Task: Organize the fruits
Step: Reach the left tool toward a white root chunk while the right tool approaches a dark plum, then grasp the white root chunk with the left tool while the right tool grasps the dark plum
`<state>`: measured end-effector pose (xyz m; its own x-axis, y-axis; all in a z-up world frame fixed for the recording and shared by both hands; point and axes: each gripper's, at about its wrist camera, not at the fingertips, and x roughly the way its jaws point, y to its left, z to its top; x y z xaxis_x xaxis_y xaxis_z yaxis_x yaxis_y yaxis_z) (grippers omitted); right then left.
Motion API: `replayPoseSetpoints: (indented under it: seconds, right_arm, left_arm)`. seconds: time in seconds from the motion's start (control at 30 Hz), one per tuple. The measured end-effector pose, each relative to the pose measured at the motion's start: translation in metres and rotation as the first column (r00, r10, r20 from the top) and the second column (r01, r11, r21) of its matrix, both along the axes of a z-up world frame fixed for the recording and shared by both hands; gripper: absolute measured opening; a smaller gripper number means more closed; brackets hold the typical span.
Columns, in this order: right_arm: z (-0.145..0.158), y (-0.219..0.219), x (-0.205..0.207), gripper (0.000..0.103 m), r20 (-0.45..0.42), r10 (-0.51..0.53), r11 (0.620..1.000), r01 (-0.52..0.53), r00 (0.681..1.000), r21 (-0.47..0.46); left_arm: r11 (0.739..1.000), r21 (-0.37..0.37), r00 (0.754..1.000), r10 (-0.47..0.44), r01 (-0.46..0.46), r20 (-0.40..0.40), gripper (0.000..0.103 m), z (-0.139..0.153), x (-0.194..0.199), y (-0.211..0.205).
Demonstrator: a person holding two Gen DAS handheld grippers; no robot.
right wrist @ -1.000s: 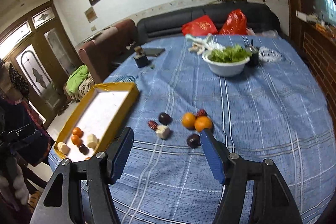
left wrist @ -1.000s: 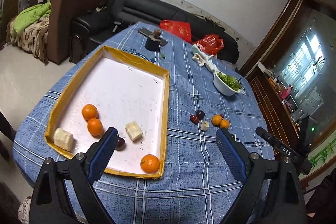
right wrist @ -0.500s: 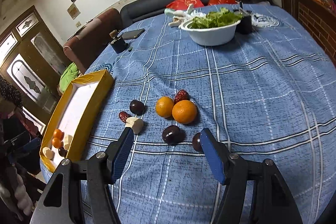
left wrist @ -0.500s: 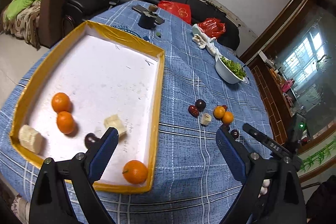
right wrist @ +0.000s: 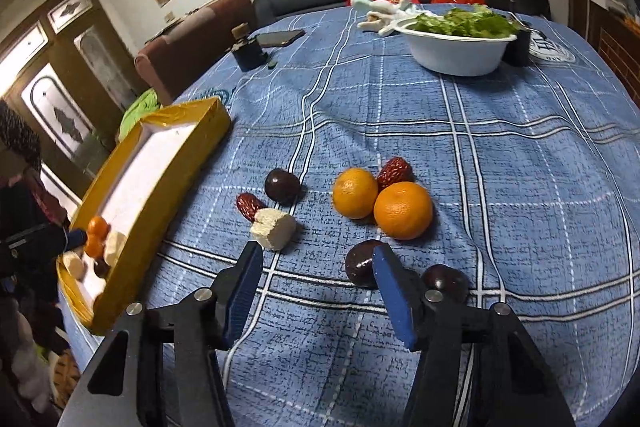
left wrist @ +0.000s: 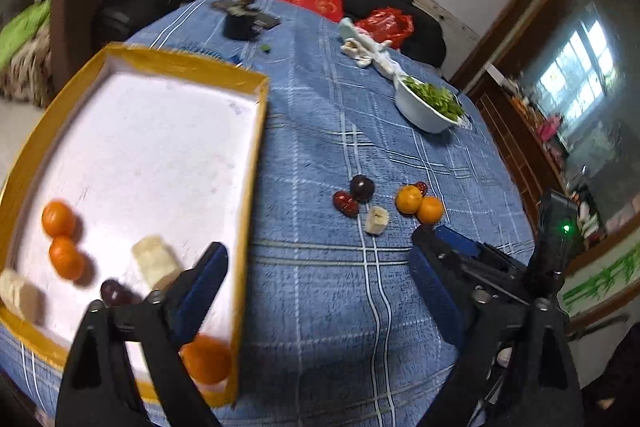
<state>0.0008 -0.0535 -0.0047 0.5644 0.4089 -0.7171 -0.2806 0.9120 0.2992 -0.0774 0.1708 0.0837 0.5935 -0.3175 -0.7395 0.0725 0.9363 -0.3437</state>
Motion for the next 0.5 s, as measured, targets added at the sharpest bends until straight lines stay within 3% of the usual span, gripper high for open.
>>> replayPoseSetpoints:
  seconds: [0.03,0.1,0.27,0.33,0.4,0.5]
  right_arm:
    - [-0.001,0.001,0.000,0.061,0.014,-0.005,1.000,0.006,1.000,-0.016]
    - [-0.003,0.002,0.001,0.060,0.039,-0.014,0.999,0.016,0.999,-0.046]
    - [-0.010,0.003,0.001,0.059,0.070,-0.042,0.987,0.052,0.997,-0.152]
    - [-0.013,0.001,0.001,0.052,0.071,-0.056,0.983,0.067,0.996,-0.172]
    - [-0.013,-0.004,0.003,0.038,0.074,-0.071,0.981,0.083,0.995,-0.174]
    - [-0.012,-0.010,0.002,0.026,0.078,-0.086,0.978,0.099,0.993,-0.181]
  left_arm:
    - [1.000,0.017,1.000,-0.010,0.010,0.006,0.069,0.000,0.002,-0.006]
    - [0.998,0.040,0.999,-0.042,0.042,-0.002,0.057,-0.005,0.009,-0.018]
    - [0.993,0.083,0.996,-0.080,0.082,-0.034,0.054,-0.022,0.025,-0.045]
    - [0.989,0.115,0.995,-0.093,0.096,-0.026,0.054,-0.026,0.031,-0.055]
    - [0.979,0.165,0.993,-0.119,0.118,-0.004,0.050,-0.030,0.035,-0.069]
    - [0.958,0.238,0.986,-0.165,0.158,0.011,0.030,-0.039,0.043,-0.087]
